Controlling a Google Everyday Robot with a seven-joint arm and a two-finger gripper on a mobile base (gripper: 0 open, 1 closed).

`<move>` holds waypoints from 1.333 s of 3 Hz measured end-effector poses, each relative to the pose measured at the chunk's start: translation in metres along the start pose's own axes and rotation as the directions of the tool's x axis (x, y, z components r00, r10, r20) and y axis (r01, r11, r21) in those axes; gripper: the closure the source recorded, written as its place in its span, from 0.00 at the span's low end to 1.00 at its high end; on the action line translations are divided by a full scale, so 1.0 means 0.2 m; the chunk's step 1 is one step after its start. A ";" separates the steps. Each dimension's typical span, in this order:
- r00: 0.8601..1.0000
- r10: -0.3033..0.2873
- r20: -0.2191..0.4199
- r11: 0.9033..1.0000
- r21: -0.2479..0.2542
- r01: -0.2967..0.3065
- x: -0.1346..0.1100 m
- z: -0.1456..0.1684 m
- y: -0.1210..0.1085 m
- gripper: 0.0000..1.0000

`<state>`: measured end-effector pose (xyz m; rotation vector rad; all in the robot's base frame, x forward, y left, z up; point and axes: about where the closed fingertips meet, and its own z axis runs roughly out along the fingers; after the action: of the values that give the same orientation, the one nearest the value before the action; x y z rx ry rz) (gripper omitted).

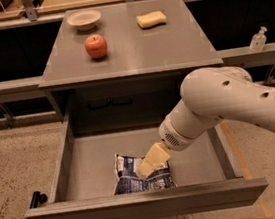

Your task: Pick blue chip bag from top drawer and place on counter

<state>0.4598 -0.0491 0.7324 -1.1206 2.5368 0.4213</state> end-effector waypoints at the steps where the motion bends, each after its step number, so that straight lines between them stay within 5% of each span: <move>1: 0.998 0.051 0.034 0.998 -0.035 -0.050 -0.01 0.14 0.00 0.00; 4: 0.997 0.070 -0.016 0.996 -0.060 -0.071 0.07 0.54 -0.10 0.00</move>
Offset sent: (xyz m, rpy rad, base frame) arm 0.0283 0.0307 -0.0879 0.0813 0.0573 -0.0550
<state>0.4859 -0.0278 0.6277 -1.0608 2.5982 0.5137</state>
